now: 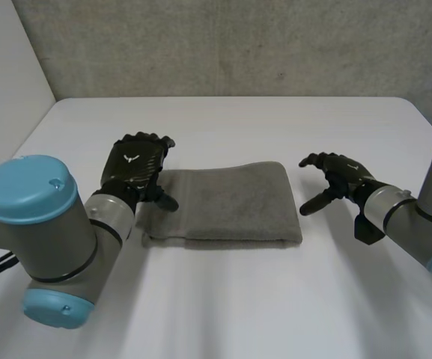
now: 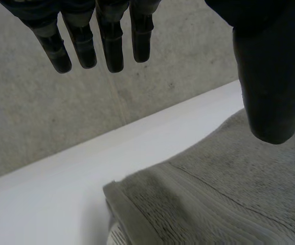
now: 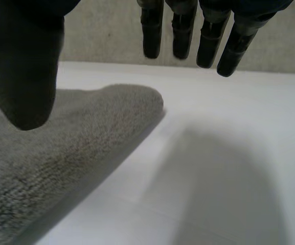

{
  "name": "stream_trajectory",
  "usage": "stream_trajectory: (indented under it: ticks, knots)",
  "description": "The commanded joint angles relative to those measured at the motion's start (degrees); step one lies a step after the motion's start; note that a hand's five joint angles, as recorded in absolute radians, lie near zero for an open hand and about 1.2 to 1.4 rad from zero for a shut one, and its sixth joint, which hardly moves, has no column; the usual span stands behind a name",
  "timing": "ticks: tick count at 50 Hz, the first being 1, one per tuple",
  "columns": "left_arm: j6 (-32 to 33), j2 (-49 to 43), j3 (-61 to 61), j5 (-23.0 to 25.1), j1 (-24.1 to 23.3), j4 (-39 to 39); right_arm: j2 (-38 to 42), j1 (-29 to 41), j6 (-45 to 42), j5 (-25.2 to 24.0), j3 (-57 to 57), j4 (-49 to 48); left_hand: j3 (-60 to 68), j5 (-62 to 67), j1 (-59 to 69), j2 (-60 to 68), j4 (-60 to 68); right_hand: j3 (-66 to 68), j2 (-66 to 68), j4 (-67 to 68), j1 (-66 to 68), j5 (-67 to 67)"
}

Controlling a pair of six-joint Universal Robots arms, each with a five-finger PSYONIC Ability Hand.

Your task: Fold the towel.

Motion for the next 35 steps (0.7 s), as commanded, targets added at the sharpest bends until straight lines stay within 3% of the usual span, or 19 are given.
stream_trajectory:
  ticks: [1,23,35]
  knots:
    - [-0.8,0.0,-0.2,1.3,1.4,-0.9,7.2,1.7,-0.5,0.2,-8.6,5.3,-2.9,-0.6,-2.4,-2.2,-3.2,-2.0,9.8,-3.3,9.4,8.8]
    - [-0.8,0.0,-0.7,1.3,1.7,-0.8,13.1,3.6,-0.9,2.4,-14.0,6.1,-2.9,-1.1,-2.9,-2.8,-3.2,-2.0,30.0,-3.3,29.6,29.0]
    - [-0.9,0.3,-0.7,1.1,1.8,-0.8,13.0,3.7,-1.1,1.9,-13.7,6.5,-2.9,-1.1,-2.9,-2.8,-3.2,-2.0,31.1,-3.3,30.7,30.2]
